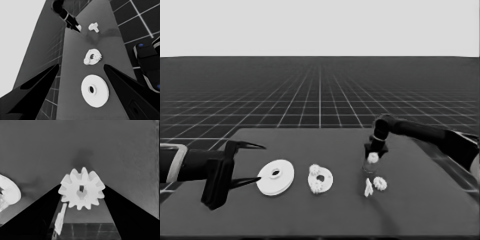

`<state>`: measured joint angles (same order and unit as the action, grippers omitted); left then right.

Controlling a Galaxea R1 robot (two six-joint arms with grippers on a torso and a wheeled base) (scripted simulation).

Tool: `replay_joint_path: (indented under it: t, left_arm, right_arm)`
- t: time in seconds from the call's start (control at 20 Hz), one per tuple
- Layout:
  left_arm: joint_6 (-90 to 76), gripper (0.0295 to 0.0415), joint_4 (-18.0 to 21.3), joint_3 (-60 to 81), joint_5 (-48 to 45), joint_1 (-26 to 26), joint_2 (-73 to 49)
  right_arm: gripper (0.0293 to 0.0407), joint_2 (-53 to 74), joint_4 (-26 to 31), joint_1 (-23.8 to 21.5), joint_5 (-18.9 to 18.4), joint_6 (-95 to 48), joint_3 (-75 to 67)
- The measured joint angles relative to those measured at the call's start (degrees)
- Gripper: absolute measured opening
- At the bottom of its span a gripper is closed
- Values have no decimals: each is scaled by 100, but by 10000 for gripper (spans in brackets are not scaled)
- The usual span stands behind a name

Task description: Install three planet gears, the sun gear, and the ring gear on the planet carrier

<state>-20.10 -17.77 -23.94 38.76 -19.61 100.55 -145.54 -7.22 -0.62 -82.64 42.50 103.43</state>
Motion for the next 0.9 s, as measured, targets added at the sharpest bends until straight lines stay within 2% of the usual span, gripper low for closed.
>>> replay_joint_path:
  t: [0.3, 0.35, 0.45, 0.6, 0.8, 0.9]
  left_arm:
    - [0, 385, 0, 0, 0, 0, 0]
    - [0, 385, 0, 0, 0, 0, 0]
    - [0, 385, 0, 0, 0, 0, 0]
    - [0, 385, 0, 0, 0, 0, 0]
    - [0, 385, 0, 0, 0, 0, 0]
    - [0, 385, 0, 0, 0, 0, 0]
  right_arm:
    - [312, 10, 87, -114, -88, 4, -21]
    - [312, -265, -136, -82, -234, 1667, -1090]
    - [312, -1504, -238, -36, -402, 2827, -1303]
    - [312, -2144, -252, -22, -447, 3066, -952]
    - [312, -2276, -254, -19, -456, 3097, -835]
    - [312, -2383, -783, 546, -246, 2908, -497]
